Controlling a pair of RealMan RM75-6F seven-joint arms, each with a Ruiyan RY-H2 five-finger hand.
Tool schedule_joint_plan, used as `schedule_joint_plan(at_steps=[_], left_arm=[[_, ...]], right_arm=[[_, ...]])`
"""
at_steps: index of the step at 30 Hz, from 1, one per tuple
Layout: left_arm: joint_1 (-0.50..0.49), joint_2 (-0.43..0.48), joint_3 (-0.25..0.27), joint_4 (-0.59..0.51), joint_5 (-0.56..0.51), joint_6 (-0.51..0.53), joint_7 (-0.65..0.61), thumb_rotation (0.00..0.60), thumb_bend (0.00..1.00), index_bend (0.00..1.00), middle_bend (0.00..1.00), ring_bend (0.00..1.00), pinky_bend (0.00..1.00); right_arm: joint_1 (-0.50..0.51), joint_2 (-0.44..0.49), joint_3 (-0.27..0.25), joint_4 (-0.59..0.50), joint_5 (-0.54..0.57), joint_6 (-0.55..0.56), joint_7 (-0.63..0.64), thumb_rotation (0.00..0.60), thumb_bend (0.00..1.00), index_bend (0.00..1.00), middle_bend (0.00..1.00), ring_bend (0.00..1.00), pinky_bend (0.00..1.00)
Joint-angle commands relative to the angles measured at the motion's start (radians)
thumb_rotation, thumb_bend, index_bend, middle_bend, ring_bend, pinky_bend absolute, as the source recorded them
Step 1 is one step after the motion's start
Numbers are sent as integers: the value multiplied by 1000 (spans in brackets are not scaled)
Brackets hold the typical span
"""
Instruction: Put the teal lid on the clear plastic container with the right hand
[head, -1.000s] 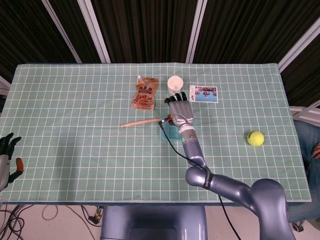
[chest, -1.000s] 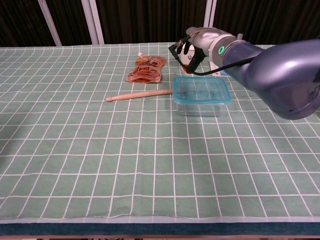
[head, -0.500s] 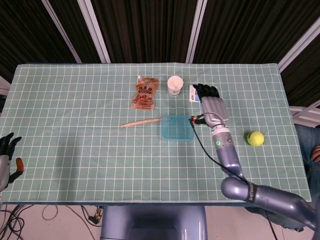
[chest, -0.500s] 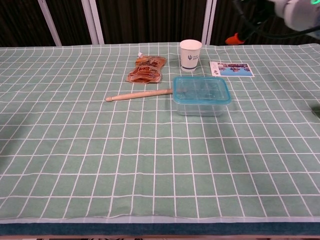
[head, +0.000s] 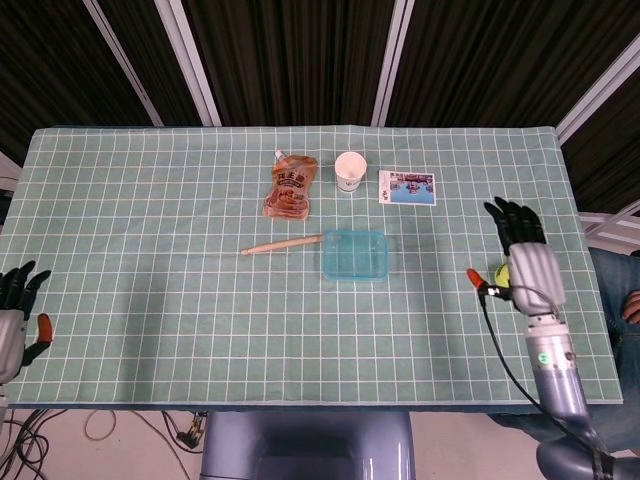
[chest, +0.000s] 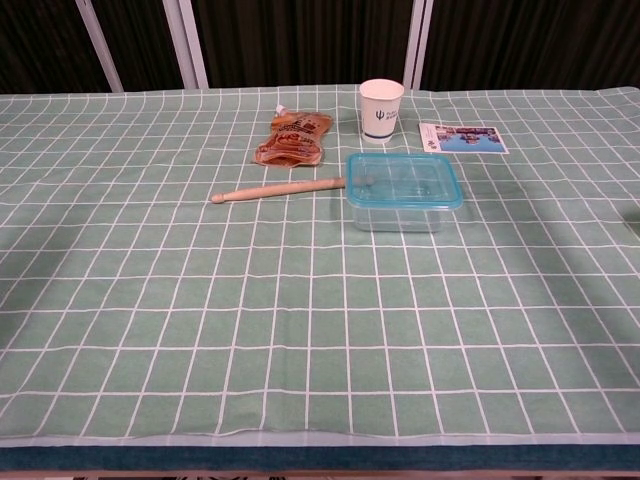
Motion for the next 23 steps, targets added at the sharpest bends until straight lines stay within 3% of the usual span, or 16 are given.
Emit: schedule_joint_plan(at_steps=[1, 8, 23], left_arm=[[-1, -4, 10, 22, 42, 20, -1, 600, 657, 111, 0, 0, 0], [4, -8, 22, 39, 86, 44, -8, 600, 657, 111, 0, 0, 0], [5, -10, 34, 34, 105, 41, 19, 600, 655, 111, 0, 0, 0]], right_arm=[[-132, 29, -132, 71, -134, 106, 118, 600, 266, 85, 79, 2, 0], [-228, -34, -194, 214, -224, 216, 168, 600, 266, 85, 77, 0, 0], [-255, -49, -180, 258, -265, 229, 109, 600, 265, 85, 76, 0, 0]])
